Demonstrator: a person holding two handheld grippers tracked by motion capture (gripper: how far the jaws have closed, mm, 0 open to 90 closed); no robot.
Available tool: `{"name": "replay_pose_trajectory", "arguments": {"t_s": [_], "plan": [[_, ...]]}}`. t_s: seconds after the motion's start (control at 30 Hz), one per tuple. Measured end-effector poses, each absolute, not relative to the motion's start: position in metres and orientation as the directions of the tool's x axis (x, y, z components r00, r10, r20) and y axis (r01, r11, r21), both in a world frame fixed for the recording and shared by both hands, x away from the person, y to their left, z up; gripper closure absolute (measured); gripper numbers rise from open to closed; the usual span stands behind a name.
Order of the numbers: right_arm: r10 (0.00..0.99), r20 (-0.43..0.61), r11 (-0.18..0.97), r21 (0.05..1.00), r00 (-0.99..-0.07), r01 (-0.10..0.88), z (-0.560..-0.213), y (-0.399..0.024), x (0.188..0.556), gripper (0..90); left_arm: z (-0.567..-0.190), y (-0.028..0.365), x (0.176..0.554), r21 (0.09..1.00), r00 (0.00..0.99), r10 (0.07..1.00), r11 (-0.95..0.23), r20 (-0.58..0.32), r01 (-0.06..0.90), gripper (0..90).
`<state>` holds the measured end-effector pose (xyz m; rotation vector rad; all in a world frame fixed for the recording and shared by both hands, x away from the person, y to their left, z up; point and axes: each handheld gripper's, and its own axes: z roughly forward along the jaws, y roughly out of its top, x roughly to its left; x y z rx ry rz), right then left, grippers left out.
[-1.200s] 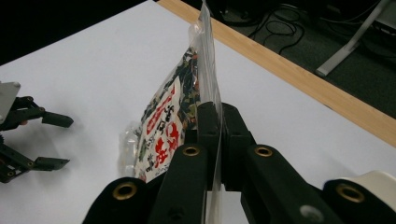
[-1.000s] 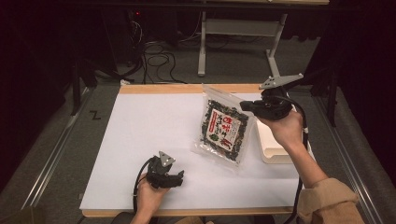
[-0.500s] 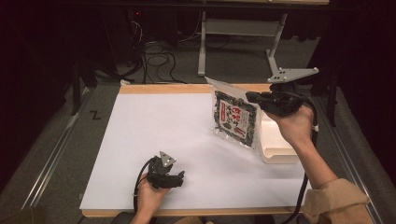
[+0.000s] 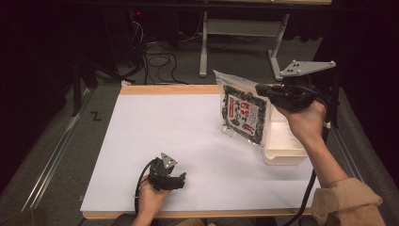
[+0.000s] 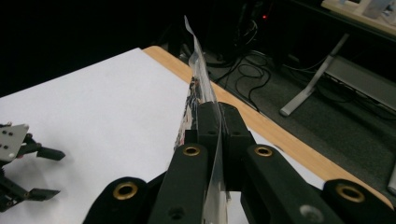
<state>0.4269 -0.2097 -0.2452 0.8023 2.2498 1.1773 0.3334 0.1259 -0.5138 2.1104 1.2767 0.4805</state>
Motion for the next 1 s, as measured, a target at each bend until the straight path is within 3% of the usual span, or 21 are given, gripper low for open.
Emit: {"name": "replay_pose_trajectory", "arguments": {"t_s": [0.5, 1.0], "plan": [[0.766, -0.162, 0.420, 0.859, -0.622, 0.293, -0.219, -0.242, 0.430, 89.9, -0.513, 0.126, 0.332, 0.673, 0.473, 0.881, -0.350, 0.000, 0.651, 24.3], [0.813, -0.184, 0.404, 0.861, -0.552, 0.308, -0.216, -0.275, 0.440, 89.8, -0.511, 0.130, 0.332, 0.681, 0.458, 0.889, -0.325, -0.017, 0.656, 24.4]]}}
